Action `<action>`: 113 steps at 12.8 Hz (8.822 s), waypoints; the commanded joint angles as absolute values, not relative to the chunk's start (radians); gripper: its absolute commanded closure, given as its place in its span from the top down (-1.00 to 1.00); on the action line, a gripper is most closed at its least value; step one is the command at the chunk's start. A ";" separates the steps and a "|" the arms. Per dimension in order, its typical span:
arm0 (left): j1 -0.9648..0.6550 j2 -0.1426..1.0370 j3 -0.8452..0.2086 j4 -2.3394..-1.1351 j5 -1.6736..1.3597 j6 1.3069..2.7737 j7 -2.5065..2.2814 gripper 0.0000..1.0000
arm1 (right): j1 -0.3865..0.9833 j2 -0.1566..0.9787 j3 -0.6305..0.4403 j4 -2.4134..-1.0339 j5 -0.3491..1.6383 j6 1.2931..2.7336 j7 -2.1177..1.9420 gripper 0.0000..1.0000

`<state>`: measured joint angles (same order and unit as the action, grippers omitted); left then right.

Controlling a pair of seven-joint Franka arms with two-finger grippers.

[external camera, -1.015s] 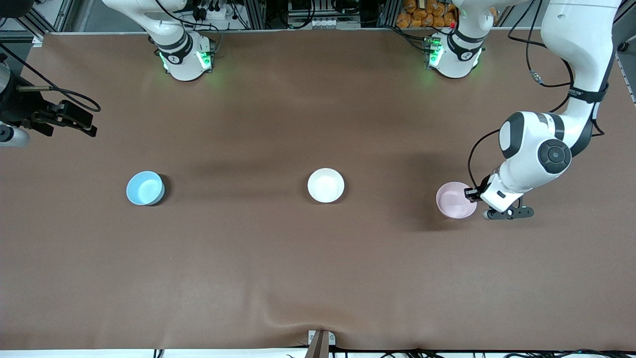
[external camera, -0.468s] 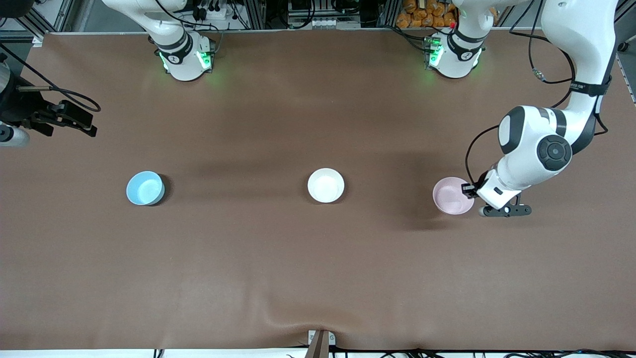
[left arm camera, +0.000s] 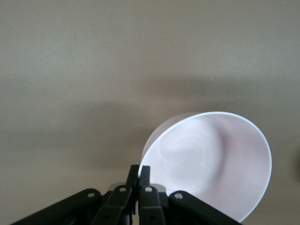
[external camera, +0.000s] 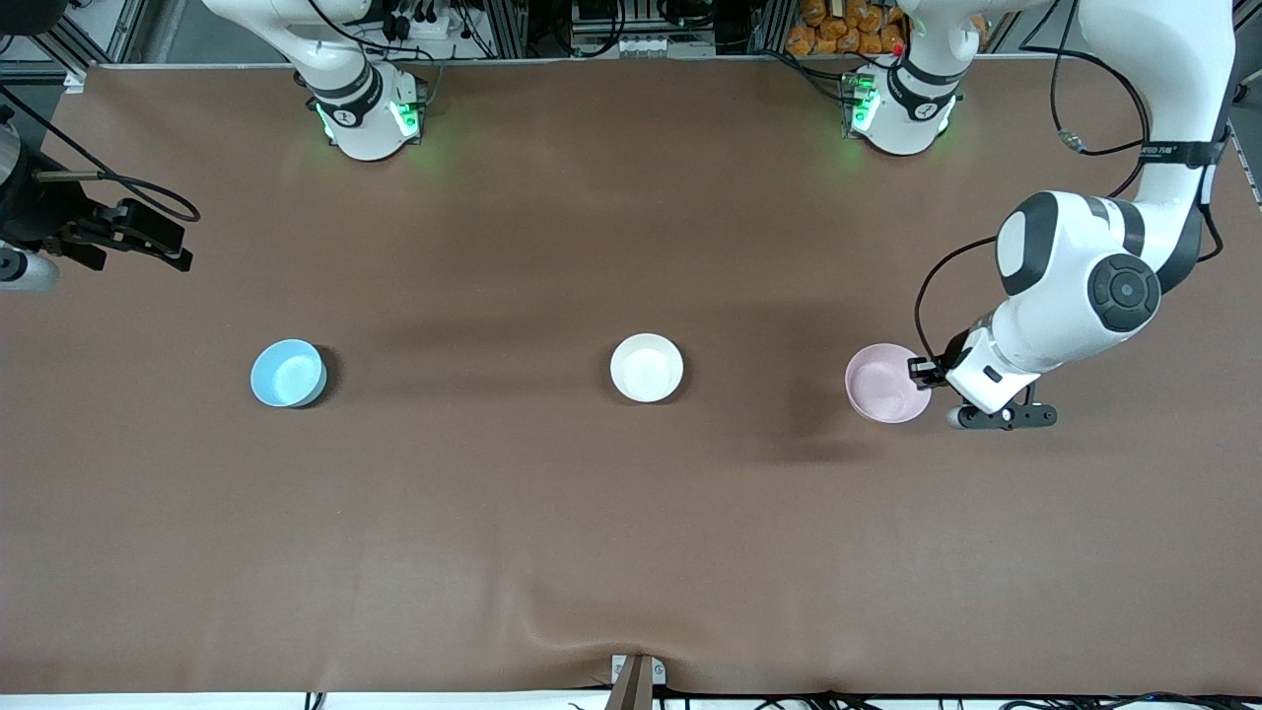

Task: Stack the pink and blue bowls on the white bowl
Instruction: 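Close the left gripper on the pink bowl rim, then carry the pink bowl with the left gripper onto the white bowl, then open the left gripper to release the pink bowl, then raise the left gripper away while the right gripper reaches the blue bowl, then lower the right gripper and grasp the light blue bowl rim, then carry the blue bowl with the right gripper onto the pink bowl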

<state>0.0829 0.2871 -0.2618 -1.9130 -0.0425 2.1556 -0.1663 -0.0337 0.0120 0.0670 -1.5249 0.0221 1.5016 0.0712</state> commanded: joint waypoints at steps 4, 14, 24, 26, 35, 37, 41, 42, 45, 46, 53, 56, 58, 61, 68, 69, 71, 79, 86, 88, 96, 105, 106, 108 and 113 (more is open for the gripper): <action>0.080 0.288 -0.290 -1.850 -0.074 2.088 -0.175 -1.00 | -0.055 0.021 0.078 -1.505 0.025 1.494 0.061 1.00; -0.197 0.400 -0.293 -1.761 -0.149 2.161 -0.524 -1.00 | -0.055 0.021 0.078 -1.505 0.025 1.493 0.061 1.00; -0.420 0.560 -0.285 -1.764 -0.137 2.404 -0.836 -1.00 | -0.055 0.021 0.078 -1.505 0.025 1.494 0.061 1.00; -0.431 0.577 -0.284 -1.763 -0.135 2.413 -0.842 -1.00 | -0.054 0.021 0.078 -1.505 0.025 1.494 0.061 1.00; -0.439 0.604 -0.284 -1.773 -0.115 2.428 -0.873 -0.60 | -0.057 0.023 0.077 -1.502 0.020 1.491 0.060 1.00; -0.437 0.606 -0.284 -1.773 -0.115 2.427 -0.876 -0.30 | -0.060 0.026 0.077 -1.502 0.012 1.499 0.058 1.00; -0.419 0.557 -0.282 -1.772 -0.114 2.404 -0.893 1.00 | -0.067 0.055 0.077 -1.502 -0.081 1.511 0.054 1.00; -0.401 0.522 -0.278 -1.766 -0.114 2.345 -0.893 1.00 | -0.067 0.060 0.077 -1.503 -0.083 1.511 0.023 1.00; -0.284 0.353 -0.278 -1.758 -0.089 2.153 -0.871 1.00 | -0.151 0.110 0.068 -1.517 -0.049 1.511 -0.084 1.00; -0.252 0.303 -0.278 -1.758 -0.083 2.108 -0.849 1.00 | -0.182 0.118 0.064 -1.541 -0.020 1.523 -0.092 1.00; 0.049 0.019 -0.276 -1.743 -0.083 1.875 -0.562 1.00 | -0.245 0.140 0.023 -1.879 0.043 1.886 -0.095 1.00; 0.187 -0.061 -0.276 -1.729 -0.084 1.751 -0.402 1.00 | -0.256 0.169 0.023 -1.991 0.044 2.063 -0.178 0.89; 0.265 -0.066 -0.276 -1.686 -0.092 1.669 -0.303 1.00 | -0.253 0.210 0.021 -2.031 0.044 2.152 -0.186 0.68; 0.305 -0.067 -0.273 -1.671 -0.084 1.663 -0.239 1.00 | -0.255 0.296 0.020 -2.036 0.044 2.252 -0.244 0.51; 0.272 -0.089 -0.224 -1.651 -0.083 1.661 -0.207 1.00 | -0.270 0.377 0.018 -2.121 0.044 2.441 -0.297 0.18; 0.177 -0.086 -0.156 -1.649 -0.083 1.661 -0.209 1.00 | -0.267 0.377 0.018 -2.134 0.044 2.441 -0.299 0.14; 0.028 -0.083 -0.014 -1.649 -0.080 1.637 -0.207 1.00 | -0.270 0.377 0.018 -2.138 0.044 2.442 -0.301 -0.05; -0.009 -0.058 -0.015 -1.618 -0.048 1.629 -0.202 1.00 | -0.270 0.400 0.018 -2.155 0.044 2.482 -0.301 -0.90; -0.018 -0.005 -0.078 -1.583 0.046 1.625 -0.218 1.00 | -0.201 0.310 0.021 -2.070 0.205 2.211 -0.256 -1.00; -0.018 -0.006 -0.081 -1.585 0.045 1.621 -0.216 1.00 | -0.183 0.299 0.025 -1.976 0.222 2.061 -0.184 -1.00; -0.012 -0.017 -0.113 -1.585 0.032 1.582 -0.216 1.00 | 0.093 0.290 0.029 -1.803 0.345 1.937 0.364 -1.00; -0.002 -0.017 -0.114 -1.588 0.029 1.582 -0.207 1.00 | 0.455 0.389 0.035 -1.776 0.339 2.233 0.872 -1.00; -0.002 -0.017 -0.114 -1.588 0.029 1.582 -0.206 1.00 | 0.498 0.418 0.035 -1.773 0.339 2.293 0.921 -1.00; -0.002 -0.017 -0.114 -1.588 0.029 1.582 -0.206 1.00 | 0.555 0.465 0.035 -1.766 0.331 2.383 1.011 -1.00; 0.000 -0.018 -0.114 -1.588 0.029 1.582 -0.204 1.00 | 0.647 0.499 0.034 -1.773 0.328 2.431 1.107 -1.00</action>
